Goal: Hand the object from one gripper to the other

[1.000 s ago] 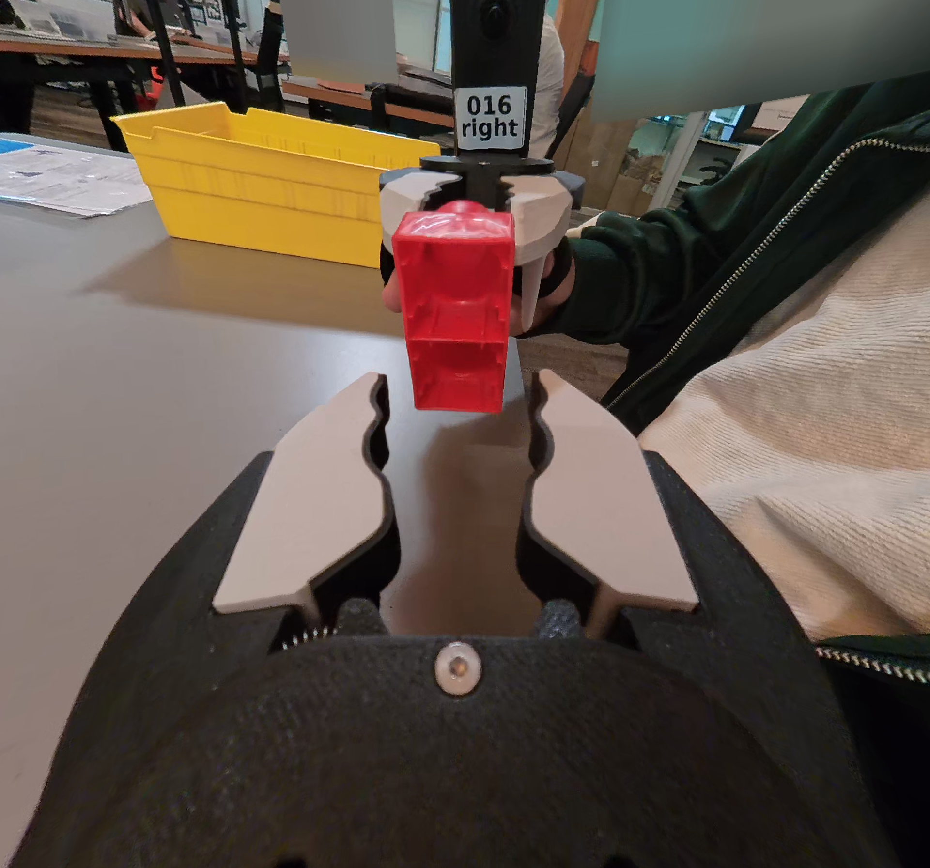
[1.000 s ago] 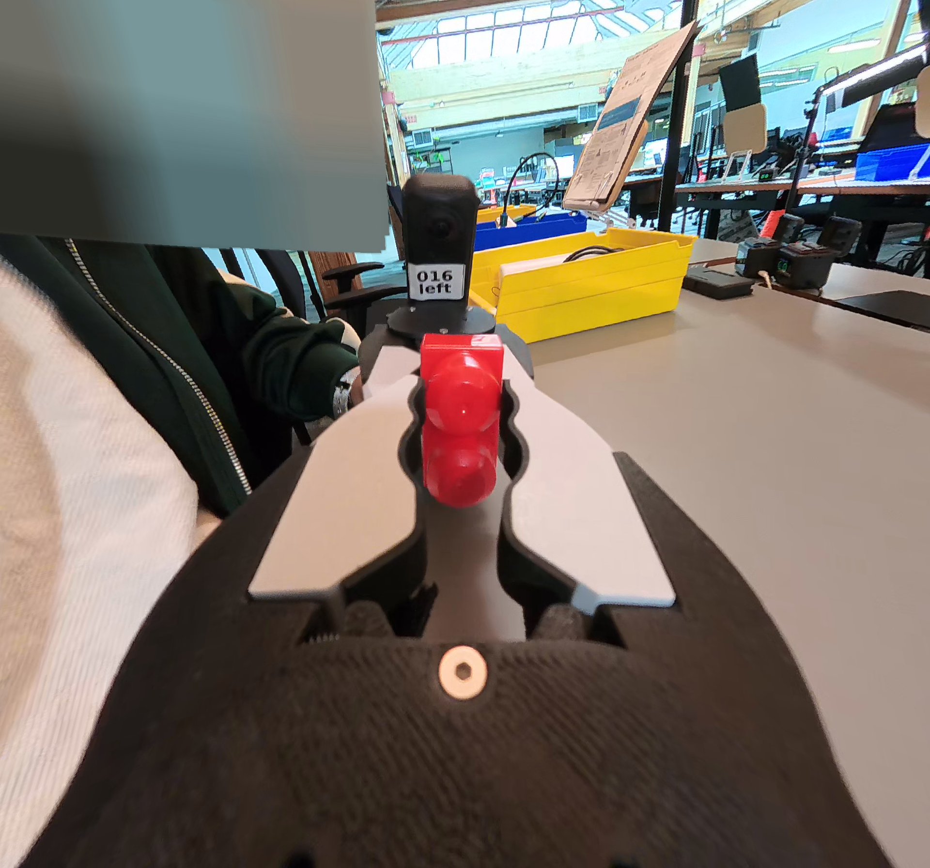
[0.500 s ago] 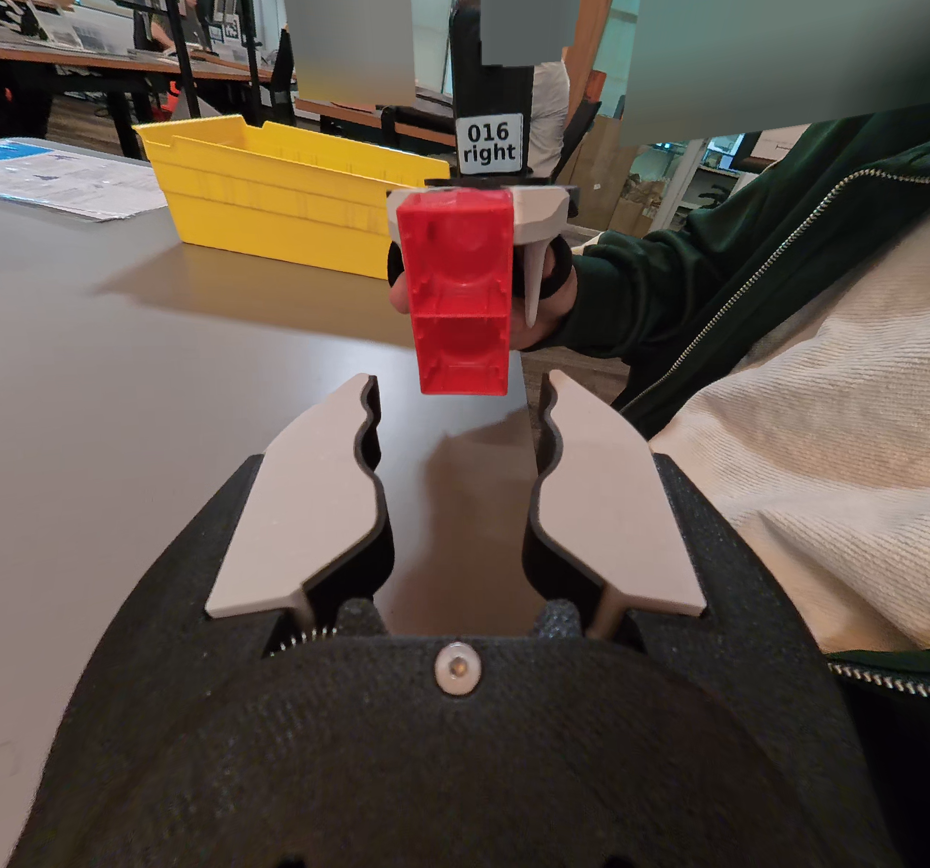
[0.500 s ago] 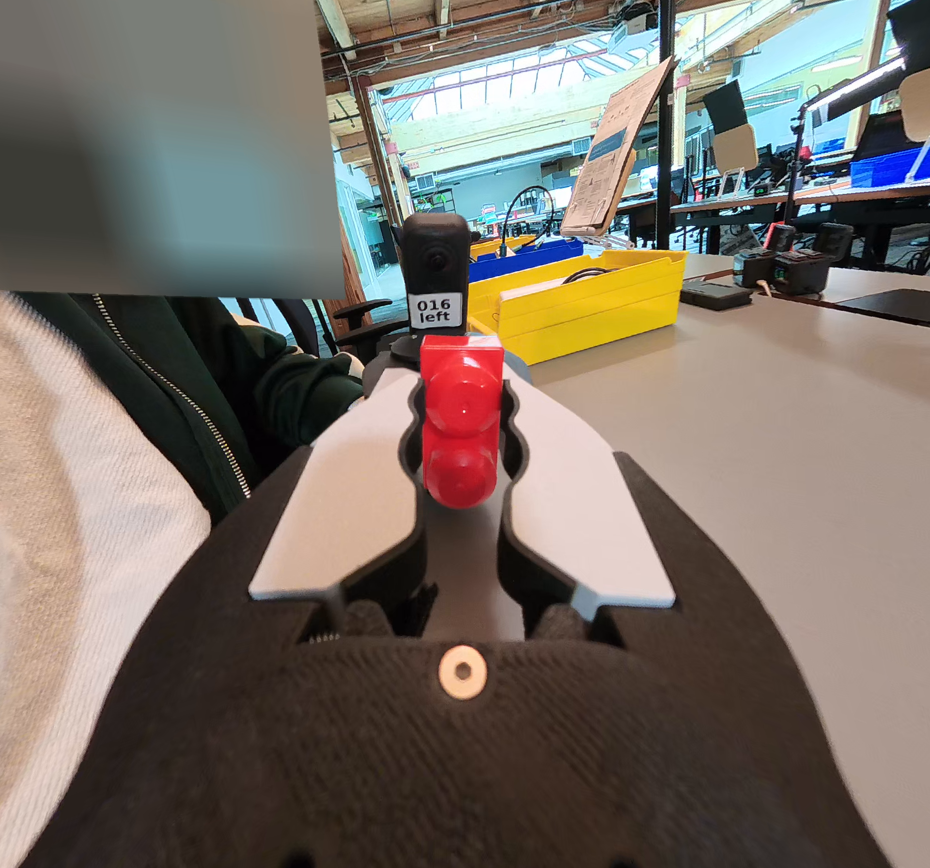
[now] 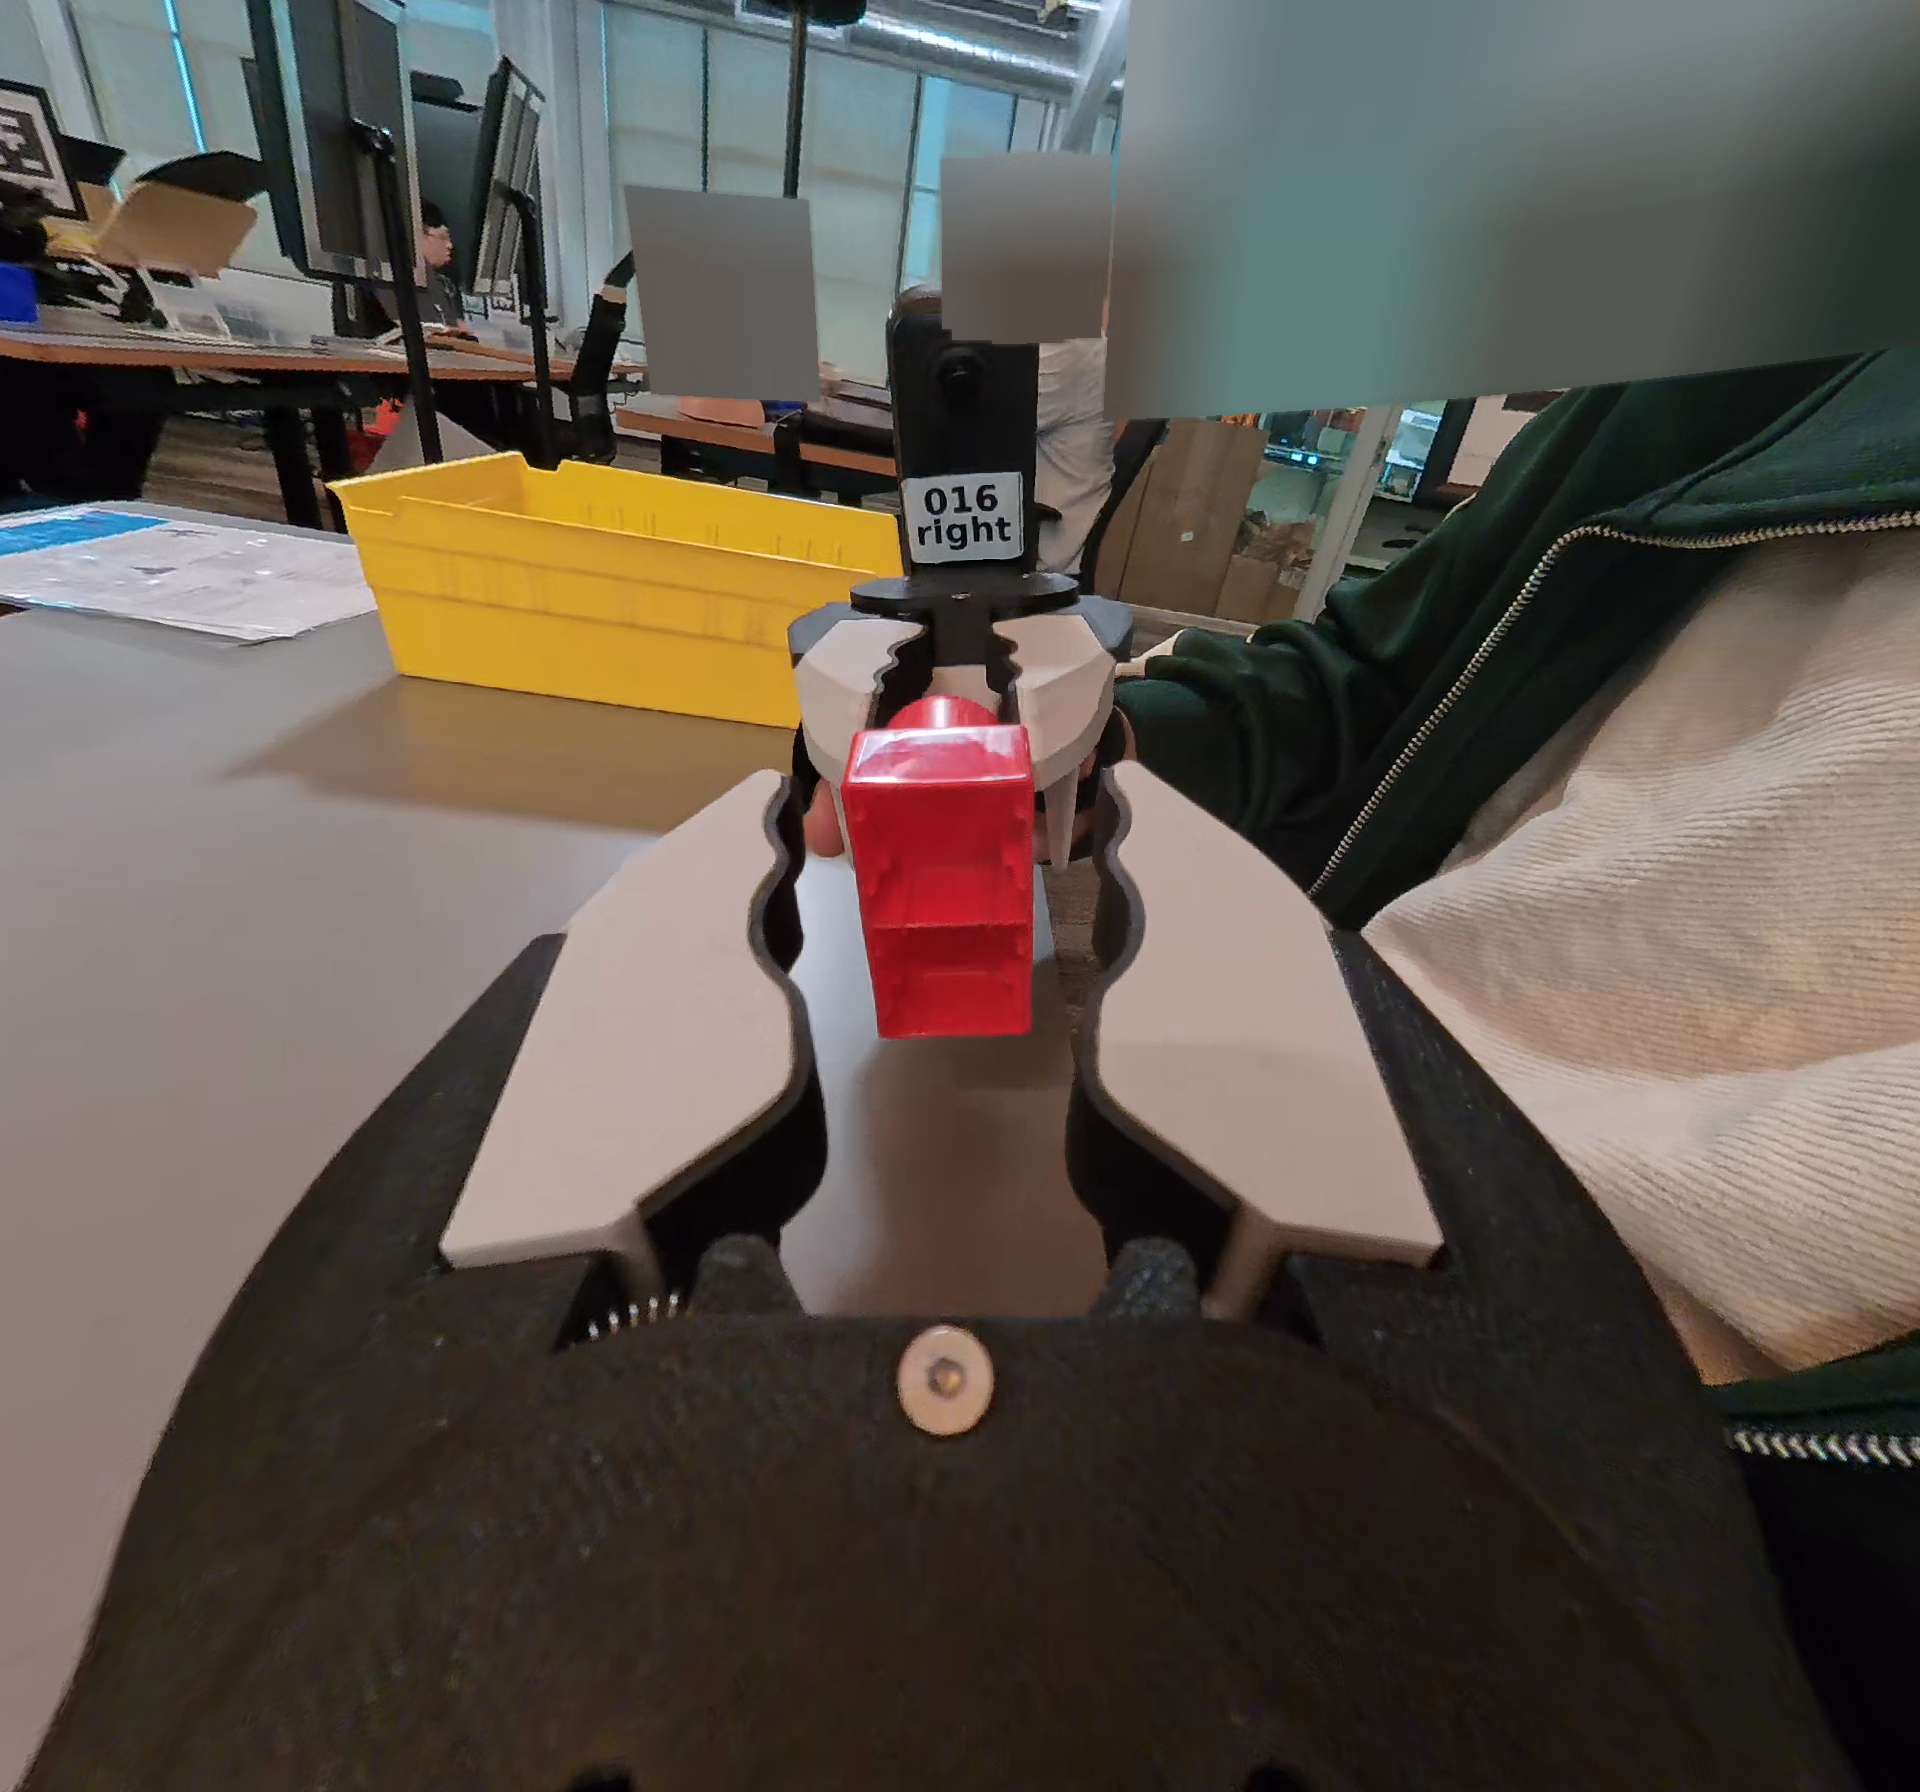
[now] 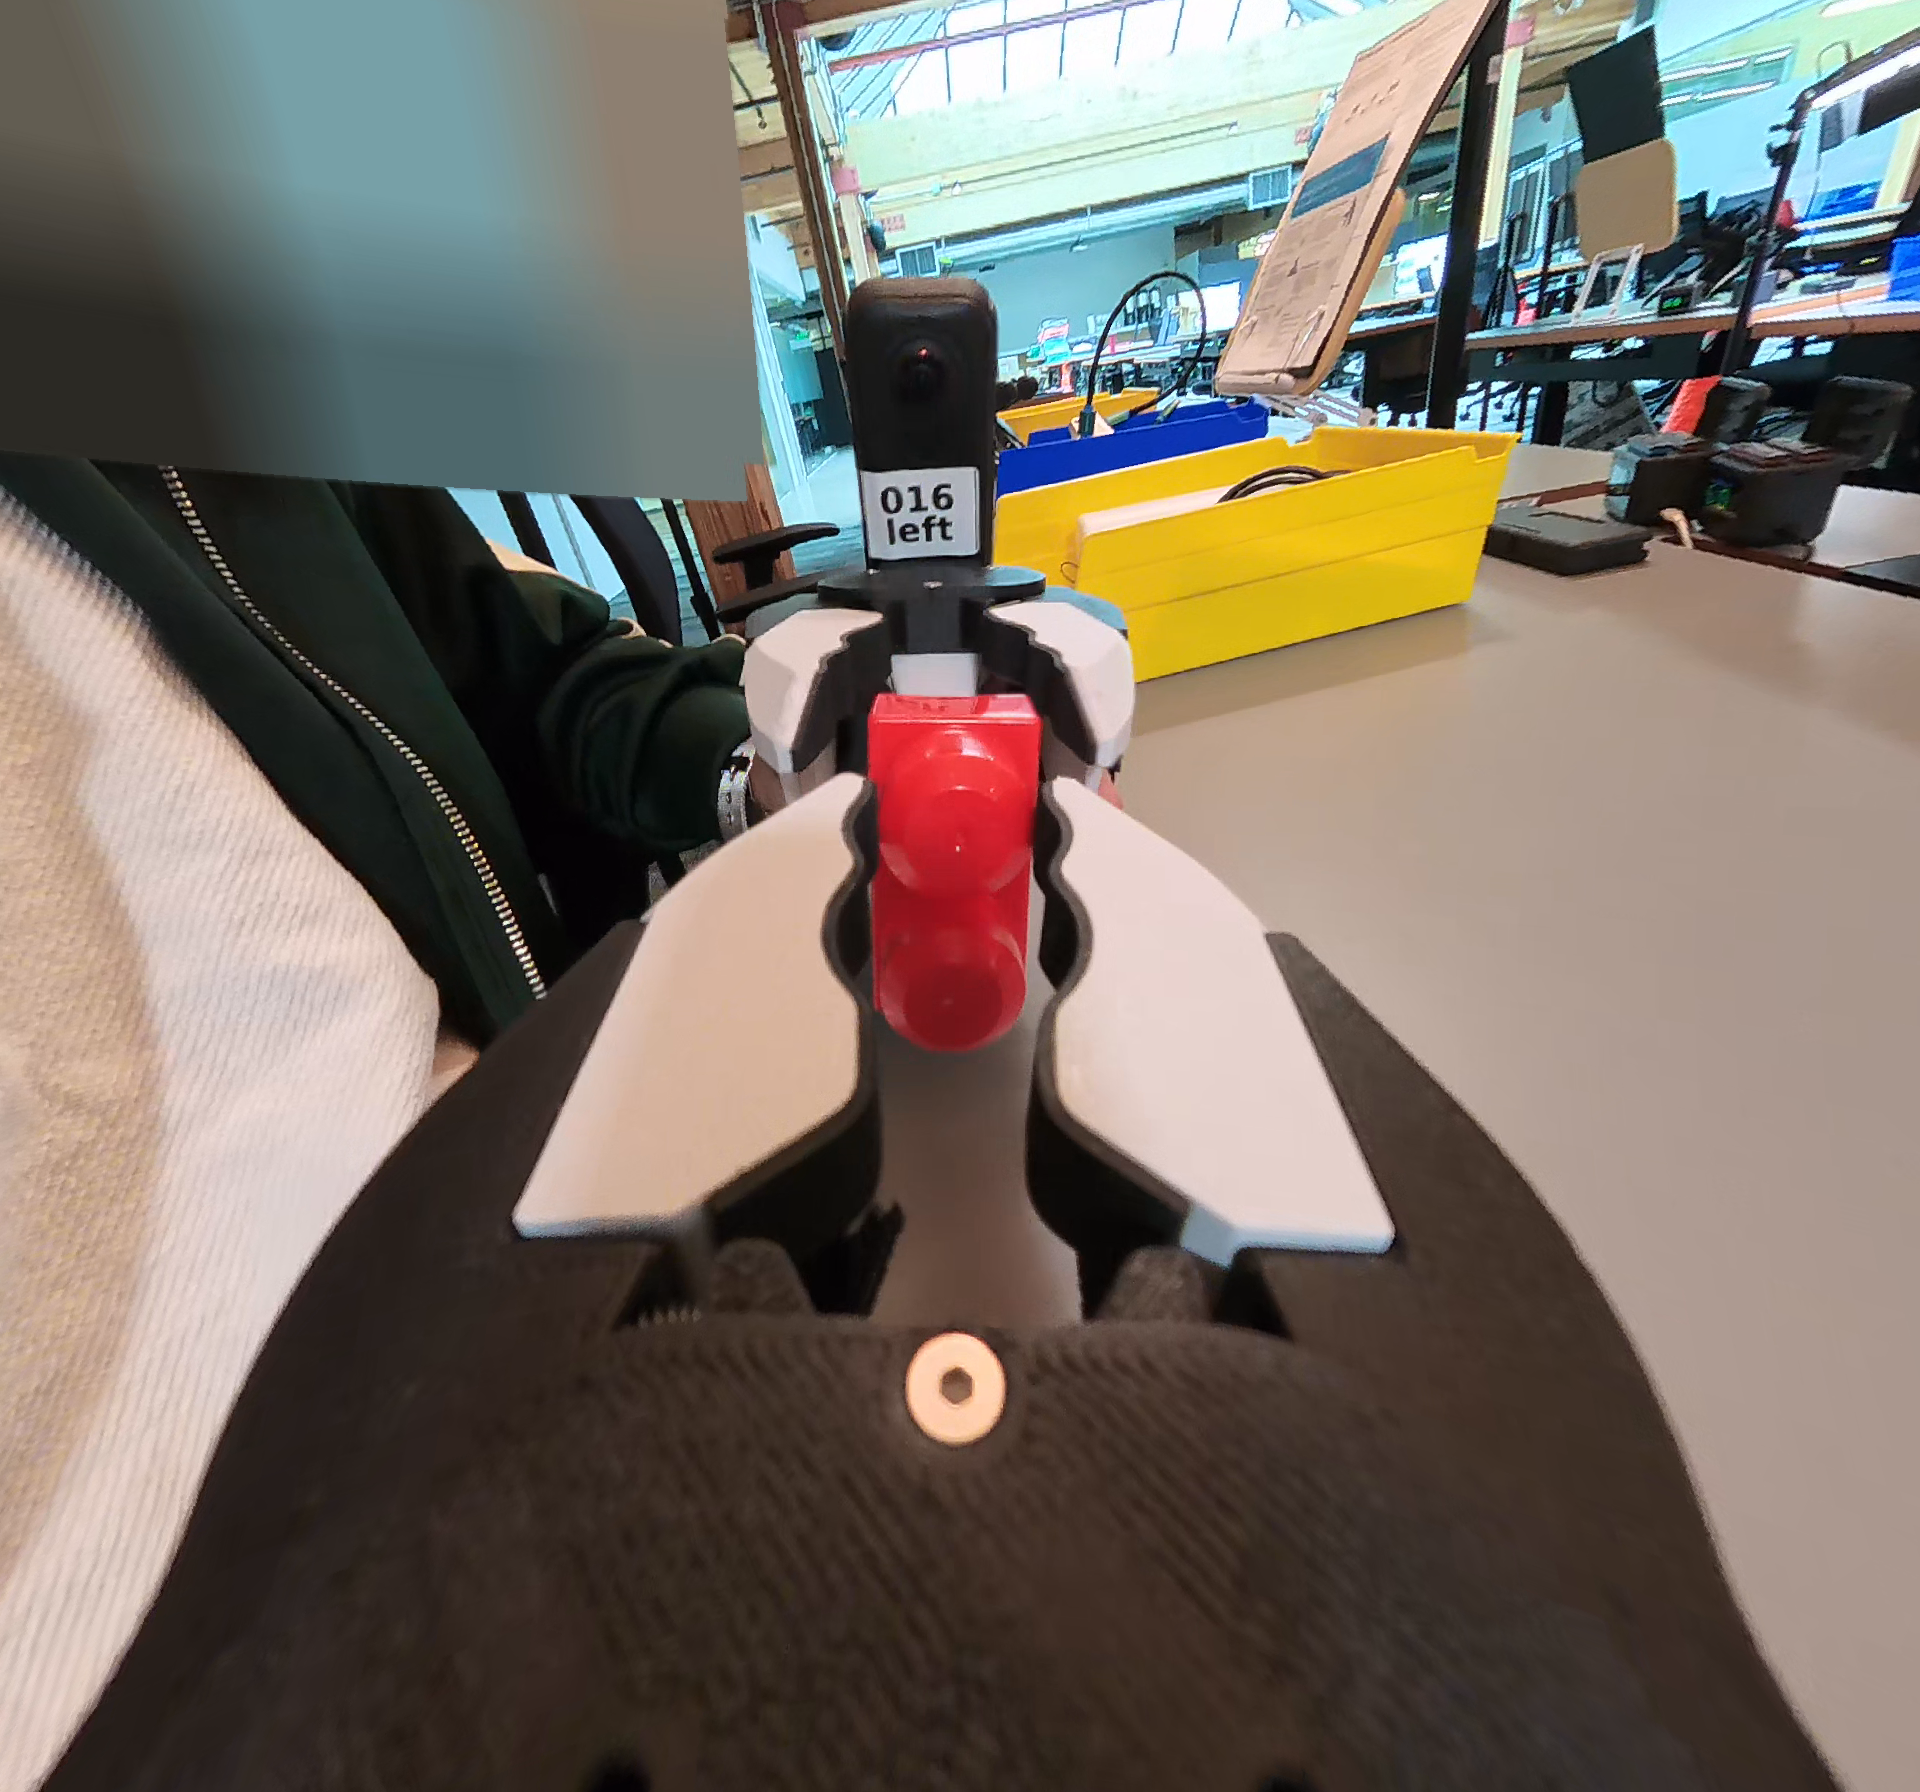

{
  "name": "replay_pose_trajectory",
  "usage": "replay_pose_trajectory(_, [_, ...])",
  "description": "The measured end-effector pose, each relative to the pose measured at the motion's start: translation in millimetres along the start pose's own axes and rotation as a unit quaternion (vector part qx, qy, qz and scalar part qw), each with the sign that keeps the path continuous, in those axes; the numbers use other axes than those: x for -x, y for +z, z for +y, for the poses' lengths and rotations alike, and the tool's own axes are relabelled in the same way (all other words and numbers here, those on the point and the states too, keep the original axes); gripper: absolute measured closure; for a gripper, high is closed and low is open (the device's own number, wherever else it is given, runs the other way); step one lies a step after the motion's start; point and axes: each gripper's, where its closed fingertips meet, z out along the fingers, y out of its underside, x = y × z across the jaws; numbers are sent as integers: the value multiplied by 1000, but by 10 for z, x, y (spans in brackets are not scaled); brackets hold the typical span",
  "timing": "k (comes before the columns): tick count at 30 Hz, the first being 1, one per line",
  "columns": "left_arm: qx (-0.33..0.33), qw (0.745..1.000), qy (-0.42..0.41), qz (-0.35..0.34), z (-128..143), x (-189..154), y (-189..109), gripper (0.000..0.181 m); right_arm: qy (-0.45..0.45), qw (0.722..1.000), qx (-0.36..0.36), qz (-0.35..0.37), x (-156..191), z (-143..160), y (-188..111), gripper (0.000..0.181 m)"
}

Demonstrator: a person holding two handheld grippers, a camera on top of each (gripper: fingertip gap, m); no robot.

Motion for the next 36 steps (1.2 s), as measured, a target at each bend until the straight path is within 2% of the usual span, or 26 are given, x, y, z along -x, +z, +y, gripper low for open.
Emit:
replay_pose_trajectory(6, [10, 1000, 2, 5, 19, -20, 2, 146, -11, 1000, 9, -5, 38, 32, 19, 152])
replay_pose_trajectory(11, [8, 1000, -8, 6, -4, -12, -4, 146, -3, 1000, 11, -7, 28, 47, 30, 150])
replay_pose_trajectory(13, [3, 1000, -5, -1, -32, 7, -22, 146, 11, 1000, -1, 17, -62, 25, 27, 111])
replay_pose_trajectory(14, [0, 1000, -5, -4, -48, 20, -35, 146, 18, 999, -7, 29, -109, 14, 15, 98])
replay_pose_trajectory(17, [-8, 1000, -9, -13, -81, 61, -70, 146, 23, 999, -8, 44, -184, 23, -20, 90])
replay_pose_trajectory(19, [-13, 1000, -12, -17, -95, 78, -82, 146, 25, 999, 11, 47, -193, 91, 4, 91])
replay_pose_trajectory(25, [-13, 1000, -8, -17, -108, 64, -73, 146, 14, 996, 82, 30, -84, 327, 119, 117])
replay_pose_trajectory(29, [-15, 1000, -8, -17, -116, 55, -68, 146, 20, 996, 84, 26, -61, 335, 153, 131])
replay_pose_trajectory(36, [-17, 1000, -8, -18, -118, 50, -55, 147, 30, 997, 73, 23, -61, 310, 161, 138])
